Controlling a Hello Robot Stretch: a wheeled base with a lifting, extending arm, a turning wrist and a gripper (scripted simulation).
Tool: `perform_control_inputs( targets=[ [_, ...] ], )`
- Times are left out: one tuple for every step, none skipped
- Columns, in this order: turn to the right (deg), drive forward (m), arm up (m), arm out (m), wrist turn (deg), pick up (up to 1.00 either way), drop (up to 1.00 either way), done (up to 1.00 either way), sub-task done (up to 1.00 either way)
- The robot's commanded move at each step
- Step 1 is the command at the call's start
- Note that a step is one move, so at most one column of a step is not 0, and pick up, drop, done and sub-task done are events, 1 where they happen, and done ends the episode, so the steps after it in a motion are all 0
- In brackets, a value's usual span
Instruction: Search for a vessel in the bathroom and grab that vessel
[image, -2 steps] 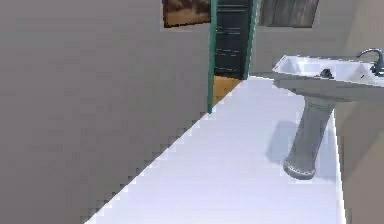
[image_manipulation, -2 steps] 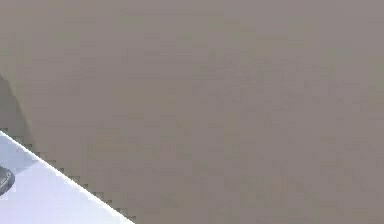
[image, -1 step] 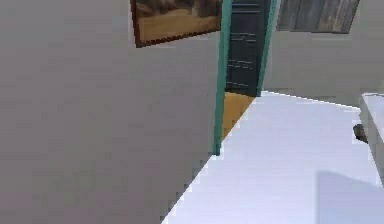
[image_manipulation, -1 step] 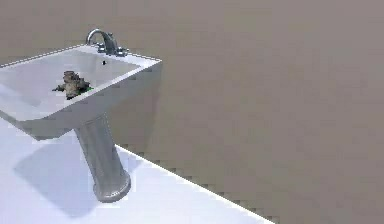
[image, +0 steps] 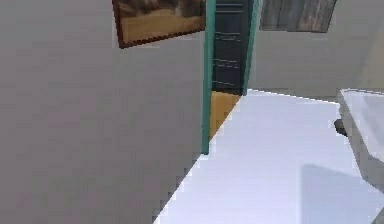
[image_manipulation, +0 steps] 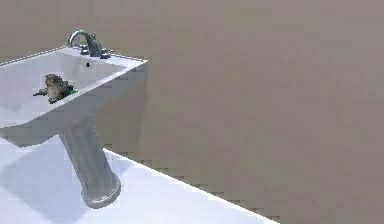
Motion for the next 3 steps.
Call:
perform_control_inputs(
  targets=[
    [0.0, 0.50, 0.00, 0.00, 0.0, 0.00, 0.00, 0.00, 0.00],
    [24.0, 0.00, 0.00, 0.00, 0.0, 0.00, 0.00, 0.00, 0.00],
    [0.0, 1.00, 0.00, 0.00, 0.0, 0.00, 0.00, 0.00, 0.00]
  ],
)
